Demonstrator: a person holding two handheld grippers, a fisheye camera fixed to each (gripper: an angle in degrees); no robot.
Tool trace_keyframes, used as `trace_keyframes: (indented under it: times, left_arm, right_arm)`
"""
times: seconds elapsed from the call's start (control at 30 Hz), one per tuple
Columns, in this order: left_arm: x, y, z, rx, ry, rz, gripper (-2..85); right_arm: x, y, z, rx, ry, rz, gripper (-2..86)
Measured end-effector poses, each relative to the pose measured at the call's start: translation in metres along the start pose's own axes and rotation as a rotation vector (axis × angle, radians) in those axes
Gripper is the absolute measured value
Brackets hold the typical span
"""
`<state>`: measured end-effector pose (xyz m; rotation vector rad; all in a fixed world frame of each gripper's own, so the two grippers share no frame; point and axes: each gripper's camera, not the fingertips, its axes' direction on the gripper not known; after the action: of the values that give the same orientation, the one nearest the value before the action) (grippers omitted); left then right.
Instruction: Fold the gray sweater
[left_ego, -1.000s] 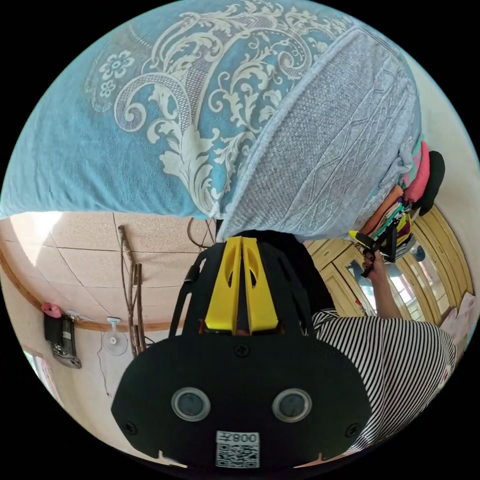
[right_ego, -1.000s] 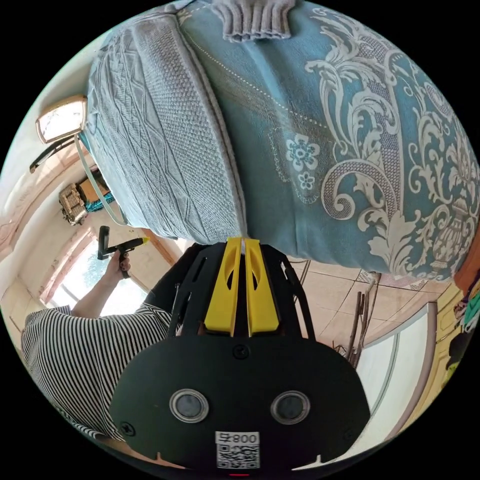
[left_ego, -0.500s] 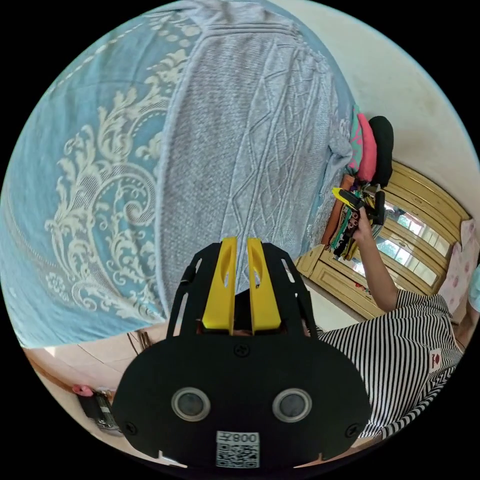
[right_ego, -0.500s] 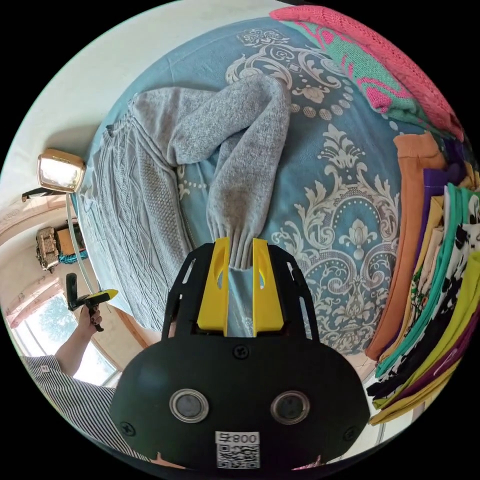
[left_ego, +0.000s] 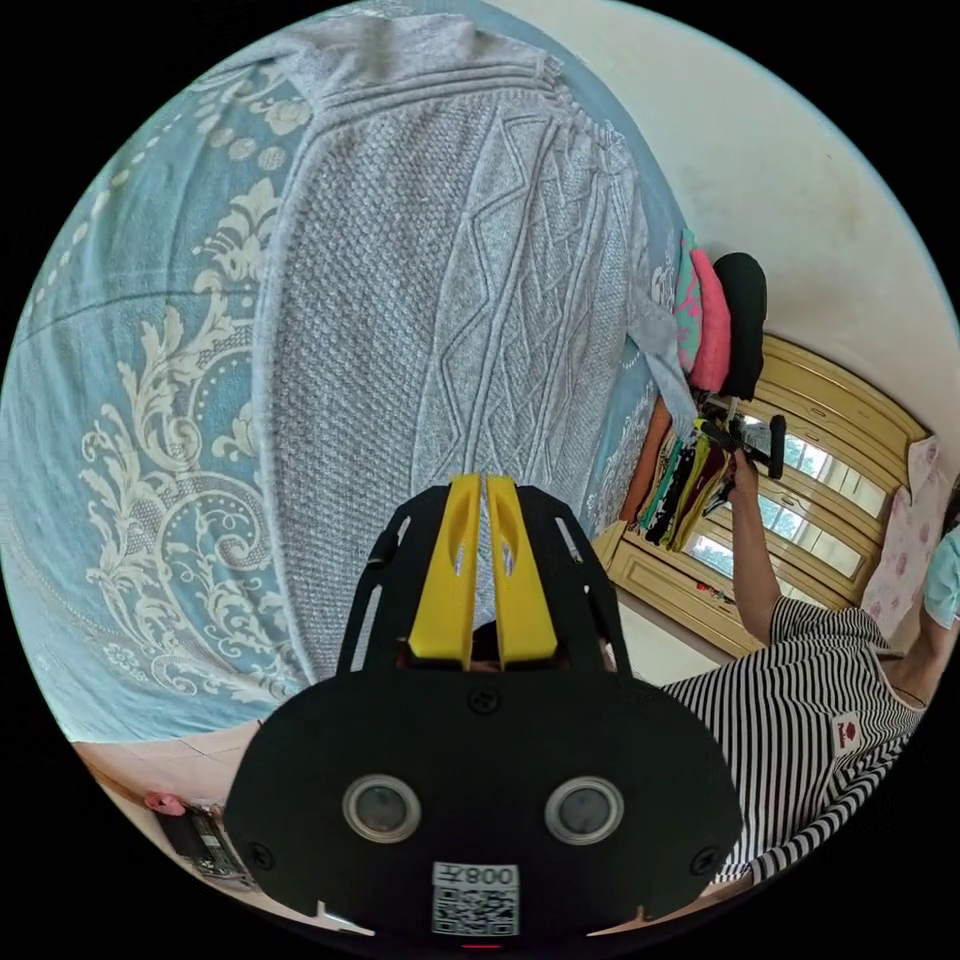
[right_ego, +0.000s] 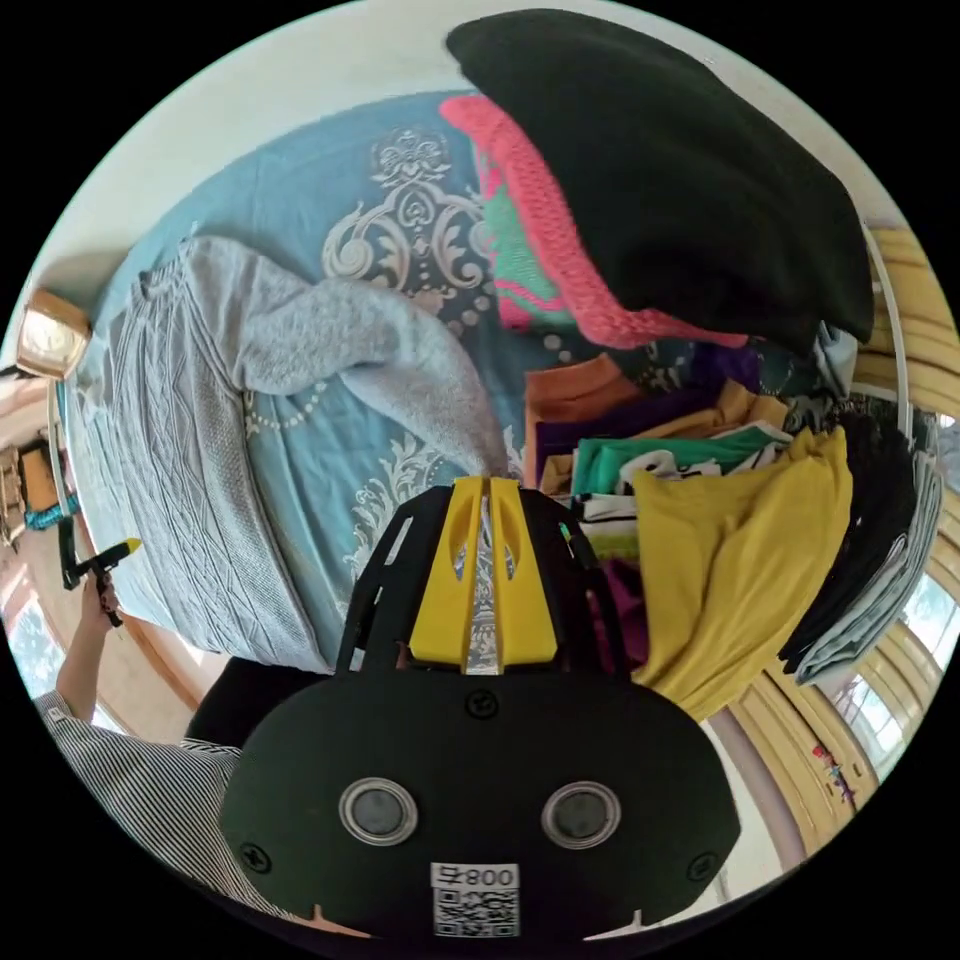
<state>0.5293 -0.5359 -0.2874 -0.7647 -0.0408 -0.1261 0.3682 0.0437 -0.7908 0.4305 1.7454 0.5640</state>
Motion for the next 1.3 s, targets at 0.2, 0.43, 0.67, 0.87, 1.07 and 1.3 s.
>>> trace_keyframes:
  times: [0.2,0.43,0.67,0.87,1.07,1.3]
  left_arm:
    - [-0.004,-0.016,-0.052,0.150,-0.014,-0.043,4.0]
    - [-0.016,-0.056,-0.144,0.375,-0.057,-0.092,8.0]
    - [-0.052,-0.102,-0.186,0.533,0.093,-0.288,5.9]
    - [-0.035,-0.070,-0.220,0.623,0.058,-0.236,3.5]
    - [-0.011,-0.042,-0.258,0.664,-0.055,-0.165,4.6]
    - [0.068,-0.147,-0.269,0.482,-0.272,0.209,9.0]
  right_arm:
    - [-0.005,-0.017,0.007,0.064,-0.021,0.080,2.9]
    - [-0.084,-0.074,0.013,0.219,-0.047,0.040,5.9]
    - [-0.184,-0.178,0.049,0.272,-0.260,-0.146,5.8]
    - [-0.269,-0.259,0.089,0.272,-0.320,-0.286,6.1]
    - [-0.337,-0.343,0.116,0.320,-0.350,-0.341,8.0]
    - [-0.430,-0.424,0.136,0.362,-0.276,-0.454,9.0]
